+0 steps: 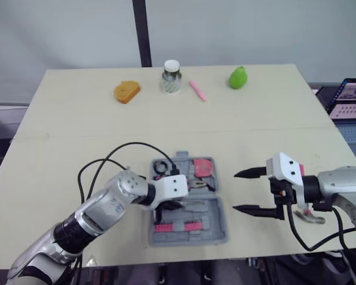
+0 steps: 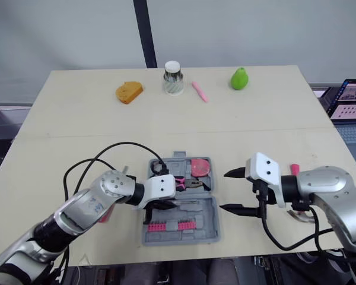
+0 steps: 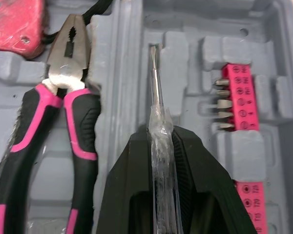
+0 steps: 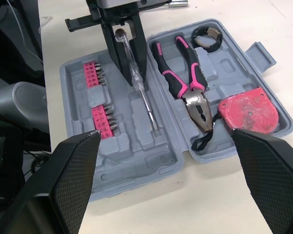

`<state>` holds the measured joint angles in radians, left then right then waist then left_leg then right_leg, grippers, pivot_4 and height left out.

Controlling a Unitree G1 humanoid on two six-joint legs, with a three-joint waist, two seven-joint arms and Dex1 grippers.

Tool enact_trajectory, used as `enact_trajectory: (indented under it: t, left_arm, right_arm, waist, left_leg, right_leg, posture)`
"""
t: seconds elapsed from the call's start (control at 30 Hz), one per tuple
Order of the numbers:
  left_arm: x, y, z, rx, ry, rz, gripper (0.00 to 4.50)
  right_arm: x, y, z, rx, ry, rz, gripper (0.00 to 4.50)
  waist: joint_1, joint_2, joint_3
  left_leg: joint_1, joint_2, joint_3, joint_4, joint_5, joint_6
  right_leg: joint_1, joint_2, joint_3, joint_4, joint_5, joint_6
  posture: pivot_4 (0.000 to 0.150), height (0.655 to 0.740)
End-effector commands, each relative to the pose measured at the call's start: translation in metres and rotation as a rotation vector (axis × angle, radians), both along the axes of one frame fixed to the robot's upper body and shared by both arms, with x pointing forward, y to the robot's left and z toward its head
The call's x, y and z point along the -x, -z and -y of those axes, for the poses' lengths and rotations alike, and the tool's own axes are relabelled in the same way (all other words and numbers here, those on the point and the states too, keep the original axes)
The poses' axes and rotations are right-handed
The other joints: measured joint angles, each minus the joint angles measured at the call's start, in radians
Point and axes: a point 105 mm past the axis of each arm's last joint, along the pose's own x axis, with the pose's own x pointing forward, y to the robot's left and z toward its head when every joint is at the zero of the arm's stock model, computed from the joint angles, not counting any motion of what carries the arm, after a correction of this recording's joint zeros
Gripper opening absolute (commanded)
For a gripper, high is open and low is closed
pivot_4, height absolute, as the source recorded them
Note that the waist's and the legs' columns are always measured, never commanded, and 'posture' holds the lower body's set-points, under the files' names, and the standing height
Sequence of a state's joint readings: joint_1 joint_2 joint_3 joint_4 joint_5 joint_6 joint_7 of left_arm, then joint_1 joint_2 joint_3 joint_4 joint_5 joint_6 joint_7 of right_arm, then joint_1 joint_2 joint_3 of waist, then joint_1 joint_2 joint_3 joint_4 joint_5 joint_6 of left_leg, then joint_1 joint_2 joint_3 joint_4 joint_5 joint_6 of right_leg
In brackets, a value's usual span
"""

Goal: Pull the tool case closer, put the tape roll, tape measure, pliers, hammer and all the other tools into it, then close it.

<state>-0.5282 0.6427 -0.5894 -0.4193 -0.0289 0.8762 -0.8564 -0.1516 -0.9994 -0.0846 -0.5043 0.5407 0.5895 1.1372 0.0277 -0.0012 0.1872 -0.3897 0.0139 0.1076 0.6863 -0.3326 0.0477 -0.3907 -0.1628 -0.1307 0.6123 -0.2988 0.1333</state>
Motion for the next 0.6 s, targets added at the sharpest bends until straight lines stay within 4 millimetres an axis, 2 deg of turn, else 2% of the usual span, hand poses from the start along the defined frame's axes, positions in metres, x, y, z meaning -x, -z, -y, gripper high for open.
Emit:
enact_trajectory:
  t: [0.03, 0.6]
  left_arm:
    - [-0.0011, -0.0059, 0.0038, -0.001, 0.021, 0.043, 0.09]
    - [0.0006, -0.0001, 0.007, -0.005, 0.033, 0.026, 0.09]
  right_arm:
    - [0.002, -0.0094, -0.0015, -0.004, -0.01, 0.04, 4.5]
    - [0.0022, -0.0096, -0.002, -0.014, -0.003, 0.041, 4.5]
  waist:
    - [0.001, 0.0, 0.0]
    - [0.001, 0.0, 0.0]
  left_leg:
    - [0.0, 0.0, 0.0, 0.0, 0.0, 0.0]
    - [0.0, 0.0, 0.0, 0.001, 0.0, 0.0]
  right_leg:
    - [0.0, 0.0, 0.0, 0.0, 0.0, 0.0]
    - [0.0, 0.0, 0.0, 0.001, 0.0, 0.0]
  posture:
    - [0.15, 0.74]
    - [0.15, 0.74]
